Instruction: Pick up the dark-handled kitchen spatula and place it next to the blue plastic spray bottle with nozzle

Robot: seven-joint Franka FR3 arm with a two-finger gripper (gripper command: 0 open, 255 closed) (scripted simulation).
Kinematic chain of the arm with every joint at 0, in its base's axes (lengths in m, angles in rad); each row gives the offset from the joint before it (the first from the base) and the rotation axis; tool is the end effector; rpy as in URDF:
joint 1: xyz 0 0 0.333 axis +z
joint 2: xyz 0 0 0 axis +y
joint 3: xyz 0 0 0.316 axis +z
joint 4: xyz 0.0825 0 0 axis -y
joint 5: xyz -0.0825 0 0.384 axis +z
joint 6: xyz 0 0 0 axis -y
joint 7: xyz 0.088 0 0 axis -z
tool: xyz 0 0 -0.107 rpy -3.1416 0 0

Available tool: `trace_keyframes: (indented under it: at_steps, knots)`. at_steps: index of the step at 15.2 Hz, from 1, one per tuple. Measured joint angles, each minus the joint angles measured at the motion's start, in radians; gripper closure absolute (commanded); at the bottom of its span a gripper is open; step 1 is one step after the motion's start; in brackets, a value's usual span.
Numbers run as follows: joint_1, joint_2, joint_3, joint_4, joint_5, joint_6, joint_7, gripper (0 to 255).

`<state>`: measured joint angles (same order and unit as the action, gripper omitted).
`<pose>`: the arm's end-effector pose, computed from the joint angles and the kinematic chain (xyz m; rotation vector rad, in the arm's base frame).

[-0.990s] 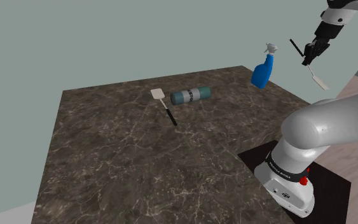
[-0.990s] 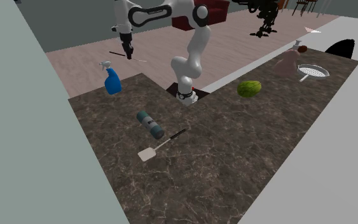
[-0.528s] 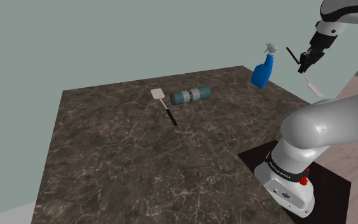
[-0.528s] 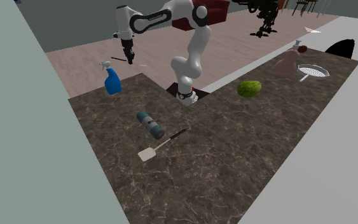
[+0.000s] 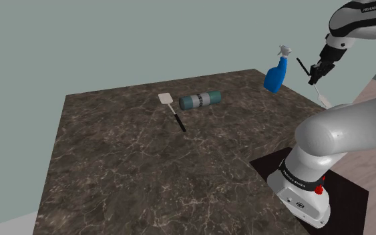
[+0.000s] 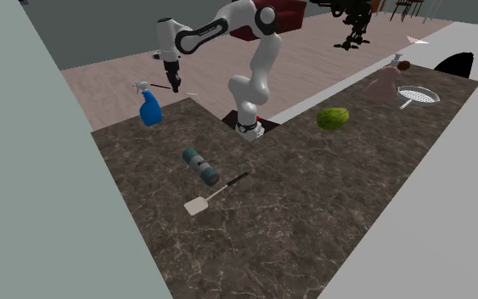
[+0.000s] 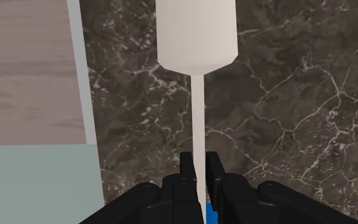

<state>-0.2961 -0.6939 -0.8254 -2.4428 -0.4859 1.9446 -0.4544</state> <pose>0.1317 -0.3889 0.4595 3.0743 -0.5792 0.1016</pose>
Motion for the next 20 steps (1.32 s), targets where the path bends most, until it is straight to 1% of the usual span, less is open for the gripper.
trace_keyframes:
  at_steps: [5,14,20]
  knots:
    - [-0.002,0.014,-0.033,-0.053,-0.021,0.068,0.003,255]
    - [0.017,0.075,-0.116,-0.129,-0.052,0.211,0.002,255]
    - [0.043,0.129,-0.177,-0.165,-0.065,0.305,-0.004,255]
